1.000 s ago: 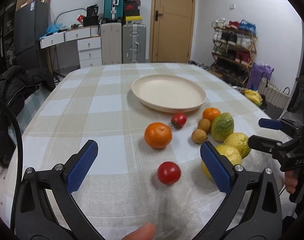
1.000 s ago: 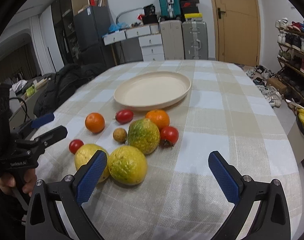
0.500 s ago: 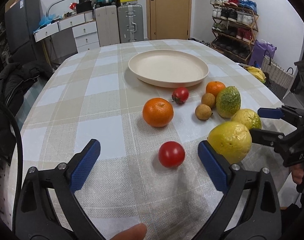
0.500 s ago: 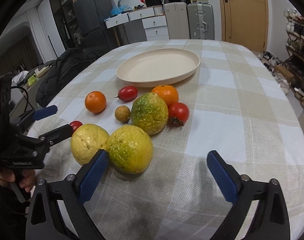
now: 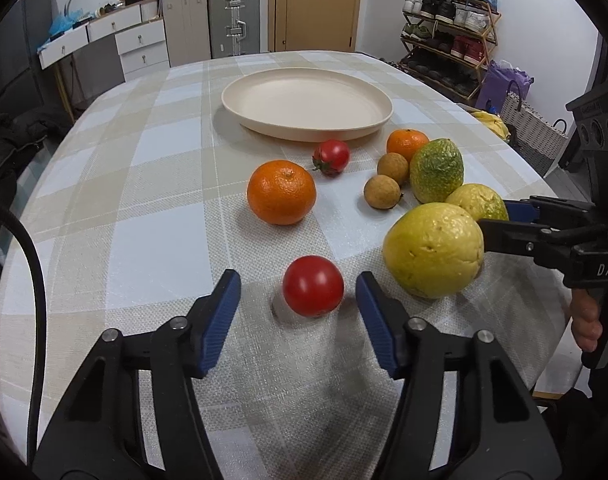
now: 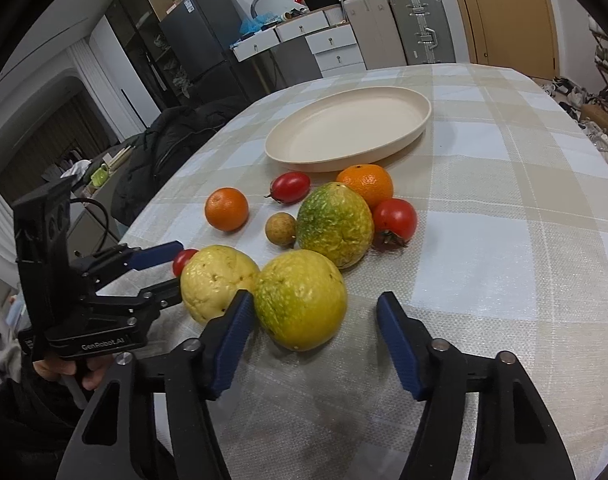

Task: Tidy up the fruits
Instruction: 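Grasp the red tomato with the left gripper while the right gripper grasps a yellow lemon, then carry tomato and lemon onto the cream plate and open both grippers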

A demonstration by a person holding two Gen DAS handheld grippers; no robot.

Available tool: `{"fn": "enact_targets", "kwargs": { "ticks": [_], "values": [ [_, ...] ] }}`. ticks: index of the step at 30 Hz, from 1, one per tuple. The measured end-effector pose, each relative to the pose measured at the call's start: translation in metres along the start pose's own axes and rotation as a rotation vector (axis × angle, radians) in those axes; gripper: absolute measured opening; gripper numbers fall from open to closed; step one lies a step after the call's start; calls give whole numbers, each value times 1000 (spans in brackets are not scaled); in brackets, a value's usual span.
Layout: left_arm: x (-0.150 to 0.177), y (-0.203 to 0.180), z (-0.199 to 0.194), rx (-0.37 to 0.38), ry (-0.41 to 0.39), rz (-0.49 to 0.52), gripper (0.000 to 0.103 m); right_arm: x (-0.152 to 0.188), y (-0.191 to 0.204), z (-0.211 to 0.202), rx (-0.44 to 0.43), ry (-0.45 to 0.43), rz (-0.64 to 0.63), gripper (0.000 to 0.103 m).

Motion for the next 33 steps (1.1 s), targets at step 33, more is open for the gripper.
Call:
{"fn": "enact_targets", "kwargs": {
  "ticks": [33],
  "values": [
    [-21, 3, -25, 69, -140, -50, 26, -16, 6, -26, -18, -135, -14, 47]
  ]
}}
Point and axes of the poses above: each gripper's, at about its wrist camera, not at the fingertips, and z roughly the way its jaws point, y to its left, x to its underside, the point moved 6 cm from there along z, roughly the way its jaws point, and after that the axes turned 11 degrees about -x, right-handed, at the moved point
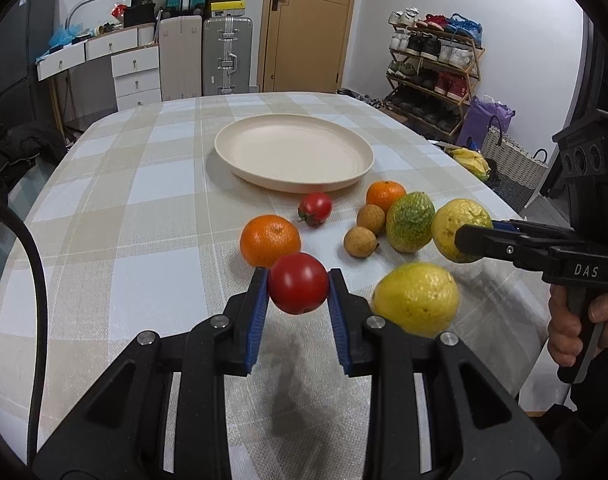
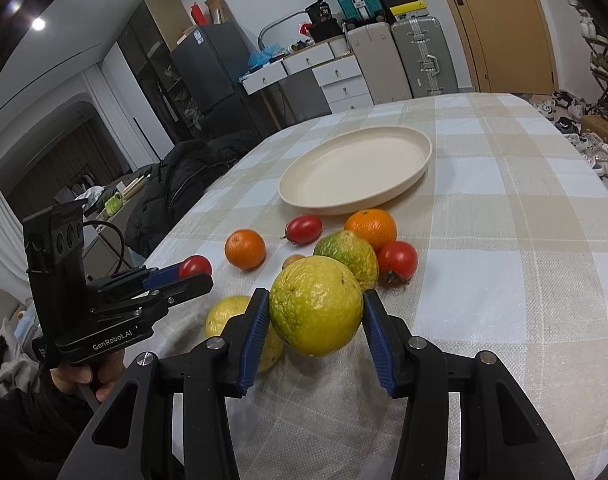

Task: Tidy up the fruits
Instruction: 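Carry tomato and lemon onto the cream plate and open both grippers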

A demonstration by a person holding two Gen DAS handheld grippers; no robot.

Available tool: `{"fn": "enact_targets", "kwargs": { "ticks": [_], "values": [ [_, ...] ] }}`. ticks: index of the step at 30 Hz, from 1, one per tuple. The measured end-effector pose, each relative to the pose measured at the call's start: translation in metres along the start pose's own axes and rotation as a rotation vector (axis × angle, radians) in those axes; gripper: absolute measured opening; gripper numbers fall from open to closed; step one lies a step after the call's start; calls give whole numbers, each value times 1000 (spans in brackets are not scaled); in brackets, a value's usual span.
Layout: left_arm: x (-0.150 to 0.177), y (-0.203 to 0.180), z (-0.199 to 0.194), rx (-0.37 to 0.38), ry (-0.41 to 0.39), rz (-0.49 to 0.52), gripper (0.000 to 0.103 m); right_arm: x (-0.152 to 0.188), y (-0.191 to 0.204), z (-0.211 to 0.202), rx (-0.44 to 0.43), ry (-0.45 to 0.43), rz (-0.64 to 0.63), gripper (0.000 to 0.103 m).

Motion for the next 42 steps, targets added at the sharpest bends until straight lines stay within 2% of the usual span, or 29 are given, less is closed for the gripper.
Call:
{"fn": "enact_targets", "kwargs": {
  "ticks": [10, 22, 31, 42],
  "values": [
    [-28, 7, 3, -22, -66, -26, 26, -24, 0, -4, 48, -49, -16, 47],
    [-58, 10, 18, -47, -122, -43, 26, -50, -4, 10, 57, -69, 3, 47],
    [-74, 9, 42, -76, -126, -35, 27, -66, -11, 19, 63, -78, 27, 47],
    [-92, 9, 74, -70, -97, -46, 27, -90, -27, 39, 79, -68, 71, 47]
  ]
}}
Point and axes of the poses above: each gripper's, at about its wrist camera, not at the fingertips, and z roughly the way its jaws point, y to its left, x to its underside, the point moved 6 cm from there along z, roughly the way its jaws point, and after that the axes turned 11 degrees about -x, right-handed, at the moved point
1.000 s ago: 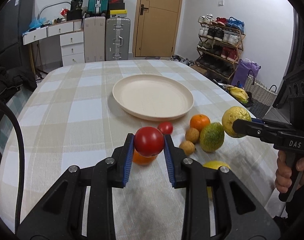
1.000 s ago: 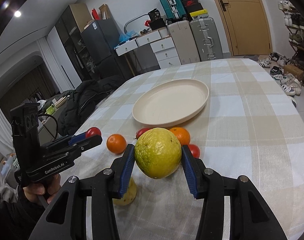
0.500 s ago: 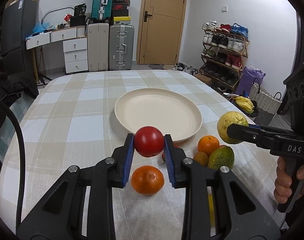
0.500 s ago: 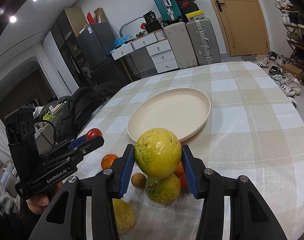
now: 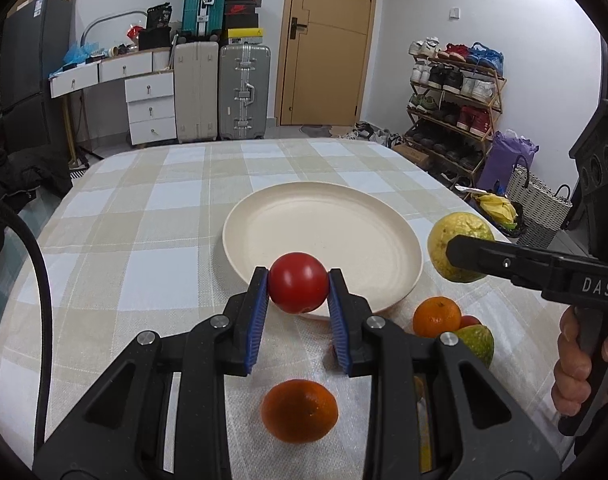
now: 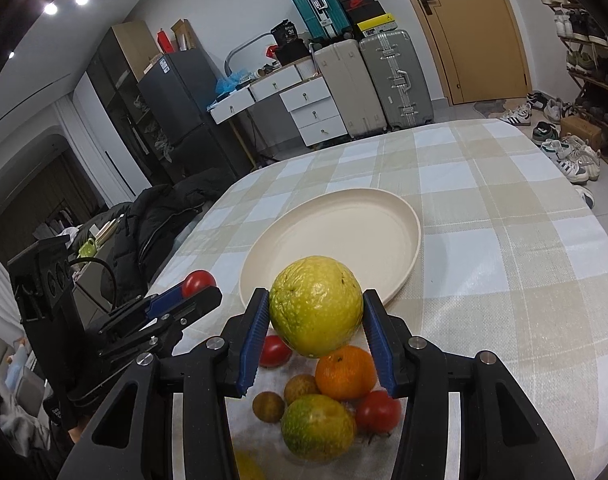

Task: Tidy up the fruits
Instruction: 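Carry tomato and lemon onto the cream plate and open both grippers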

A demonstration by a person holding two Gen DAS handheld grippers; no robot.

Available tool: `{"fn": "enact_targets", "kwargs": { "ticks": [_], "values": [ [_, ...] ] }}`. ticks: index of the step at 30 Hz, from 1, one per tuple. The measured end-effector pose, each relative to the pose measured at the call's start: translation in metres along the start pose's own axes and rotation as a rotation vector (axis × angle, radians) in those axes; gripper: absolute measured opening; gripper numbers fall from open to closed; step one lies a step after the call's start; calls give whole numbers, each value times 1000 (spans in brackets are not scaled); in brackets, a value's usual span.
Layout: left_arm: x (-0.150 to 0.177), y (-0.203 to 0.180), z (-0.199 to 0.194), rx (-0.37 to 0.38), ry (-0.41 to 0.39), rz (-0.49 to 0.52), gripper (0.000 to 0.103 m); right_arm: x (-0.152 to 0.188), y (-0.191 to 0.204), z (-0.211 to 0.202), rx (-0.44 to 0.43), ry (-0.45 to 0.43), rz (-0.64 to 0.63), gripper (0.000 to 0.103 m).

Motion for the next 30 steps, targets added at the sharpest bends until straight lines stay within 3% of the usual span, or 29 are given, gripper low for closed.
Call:
{"fn": "enact_targets", "kwargs": {
  "ticks": [11, 19, 30],
  "values": [
    [-9, -20, 36, 2, 50, 15, 27, -11, -16, 33, 30, 51, 32, 47],
    [-8, -25, 62, 4, 110, 13, 27, -10, -27, 47, 5, 77, 89, 47],
    [-7, -23, 66, -4, 119, 8, 27, -10, -29, 58, 57, 109, 75, 48]
  ]
}}
Point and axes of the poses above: each gripper's, at about its wrist camera, not at the fingertips, and z roughly the way its jaws point, y to its left, x to its underside, the point moved 6 cm from there along z, roughly the way its jaws point, and after that the axes turned 11 degrees about -x, right-handed, at the moved point
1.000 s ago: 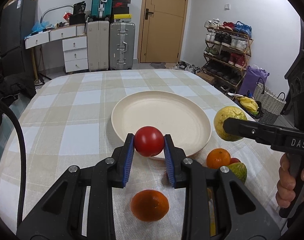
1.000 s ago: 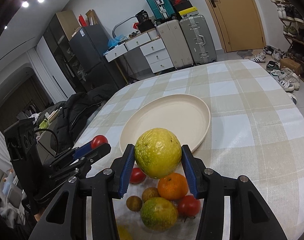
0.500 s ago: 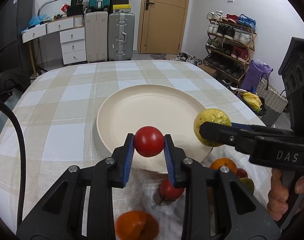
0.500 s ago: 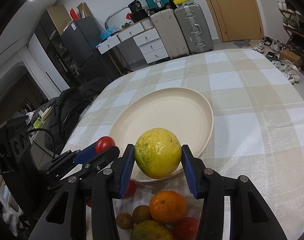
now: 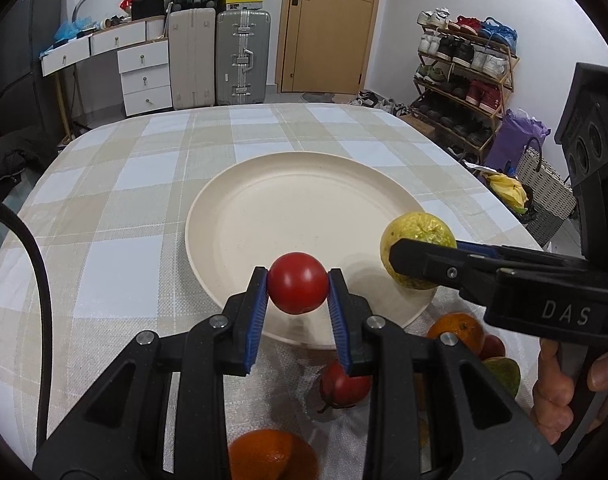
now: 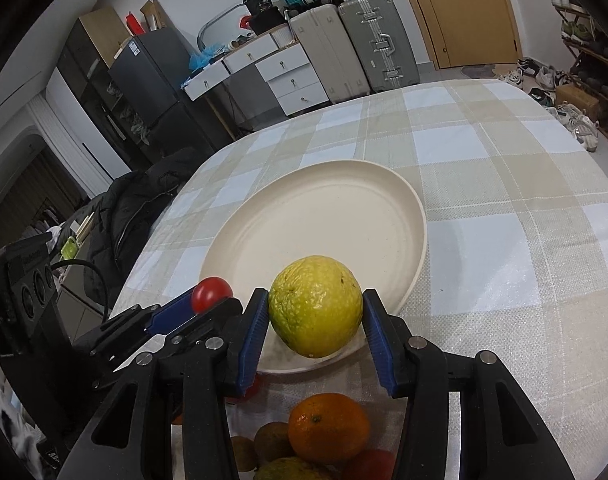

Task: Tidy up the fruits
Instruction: 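Carry tomato and lemon onto the cream plate and open both grippers, then grasp a mandarin orange with the left gripper while the right grasps a green mottled fruit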

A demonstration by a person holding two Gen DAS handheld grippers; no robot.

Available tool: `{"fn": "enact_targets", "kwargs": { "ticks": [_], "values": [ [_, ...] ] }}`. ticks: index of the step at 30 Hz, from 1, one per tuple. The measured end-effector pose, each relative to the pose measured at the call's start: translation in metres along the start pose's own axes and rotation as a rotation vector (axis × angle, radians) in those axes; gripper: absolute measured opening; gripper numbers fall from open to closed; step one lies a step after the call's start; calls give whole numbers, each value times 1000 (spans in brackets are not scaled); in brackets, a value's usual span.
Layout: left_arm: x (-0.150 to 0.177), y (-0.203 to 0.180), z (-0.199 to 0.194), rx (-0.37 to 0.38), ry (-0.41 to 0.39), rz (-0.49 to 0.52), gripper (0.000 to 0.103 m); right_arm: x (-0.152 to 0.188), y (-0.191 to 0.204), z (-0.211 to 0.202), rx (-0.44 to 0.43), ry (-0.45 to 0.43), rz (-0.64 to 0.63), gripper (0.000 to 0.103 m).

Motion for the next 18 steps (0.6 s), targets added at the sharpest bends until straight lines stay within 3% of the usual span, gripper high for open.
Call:
{"fn": "enact_targets", "kwargs": {
  "ticks": [3, 5, 8, 10, 13, 16, 18],
  "values": [
    [1, 2, -4, 1, -7, 1, 27, -2, 2, -8, 17, -27, -15, 53],
    [4, 3, -8, -13, -8, 20, 34, -3, 3, -16, 1, -51, -13, 61],
    [8, 8, -20, -23, -36, 27, 50, -2, 7, -28, -22, -72, -19, 80],
    [10, 13, -32, -15, -59, 14, 68, 1, 10, -35, -11, -71, -48, 97],
    [14, 23, -51, -28, -90, -5, 90, 5, 15, -50, 20, -96, -89, 103],
    [18, 32, -67, -33, -94, -23, 100, 11, 17, -62, -11, -92, -81, 103],
    [20, 37, -79, -28, -99, -43, 102, 13, 17, -69, -16, -87, -61, 103]
  ]
}}
Point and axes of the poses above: each gripper's, at about its wrist camera, not at the fingertips, and z roughly the way its jaws point, y to its left, x to its underside, the point moved 6 cm from there along z, roughly the way its jaws point, and after that the axes turned 11 degrees about -x, right-handed, at the moved point
